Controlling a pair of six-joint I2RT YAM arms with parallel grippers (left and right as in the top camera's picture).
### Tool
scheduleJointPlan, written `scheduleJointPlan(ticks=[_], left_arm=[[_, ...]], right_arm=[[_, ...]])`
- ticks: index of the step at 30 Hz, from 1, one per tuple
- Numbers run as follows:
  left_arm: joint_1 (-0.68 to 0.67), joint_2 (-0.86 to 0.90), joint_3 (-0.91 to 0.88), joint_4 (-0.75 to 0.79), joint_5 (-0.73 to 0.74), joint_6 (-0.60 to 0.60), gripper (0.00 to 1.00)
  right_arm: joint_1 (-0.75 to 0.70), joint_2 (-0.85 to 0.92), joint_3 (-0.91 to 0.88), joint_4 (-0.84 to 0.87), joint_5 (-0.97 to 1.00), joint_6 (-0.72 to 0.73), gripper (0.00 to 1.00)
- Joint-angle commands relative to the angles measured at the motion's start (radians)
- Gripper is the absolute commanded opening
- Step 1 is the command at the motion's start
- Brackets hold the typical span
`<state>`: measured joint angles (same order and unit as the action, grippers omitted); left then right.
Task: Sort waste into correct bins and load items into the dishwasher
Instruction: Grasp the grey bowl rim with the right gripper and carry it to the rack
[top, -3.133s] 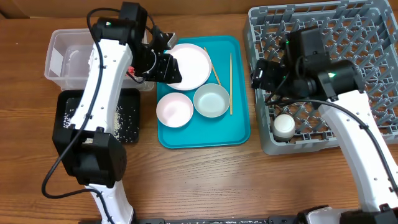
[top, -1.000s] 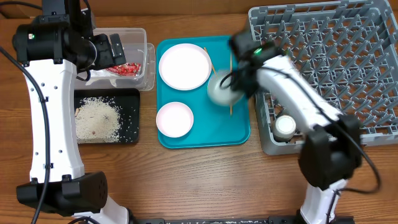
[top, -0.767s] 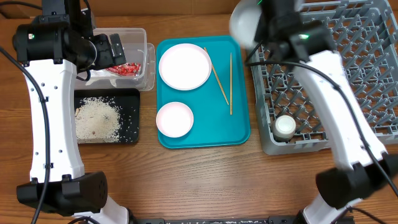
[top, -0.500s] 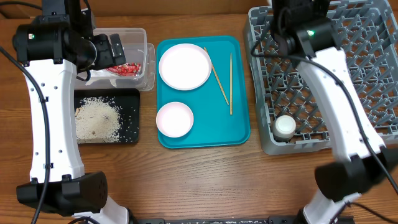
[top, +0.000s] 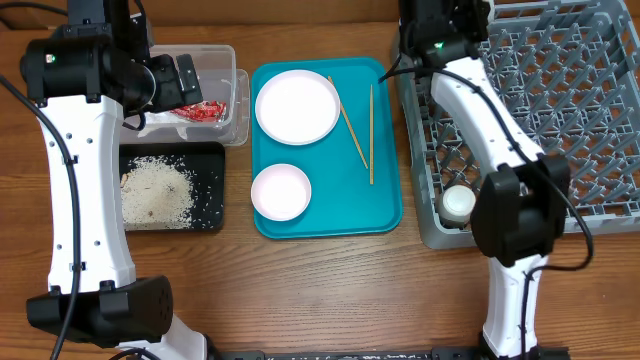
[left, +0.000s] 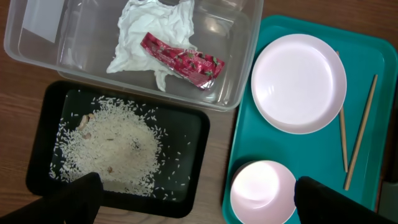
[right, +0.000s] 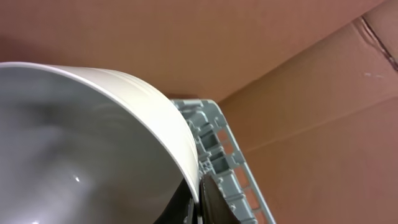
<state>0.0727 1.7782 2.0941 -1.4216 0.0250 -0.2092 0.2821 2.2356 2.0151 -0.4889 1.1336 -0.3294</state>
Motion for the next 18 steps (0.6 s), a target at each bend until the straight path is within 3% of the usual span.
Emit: scheduleJointPlan(ticks=[1, 18], left_arm=[[-0.001, 0.000, 0.009, 0.000, -0.006, 0.000, 1.00], [-0.001, 0.000, 0.009, 0.000, -0.006, 0.000, 1.00]], right_arm=[[-0.002, 0.050, -0.001, 0.009, 0.114, -0.038, 0.04], [0.025, 0.098, -0.002, -0.043, 0.066, 0.050, 0.04]])
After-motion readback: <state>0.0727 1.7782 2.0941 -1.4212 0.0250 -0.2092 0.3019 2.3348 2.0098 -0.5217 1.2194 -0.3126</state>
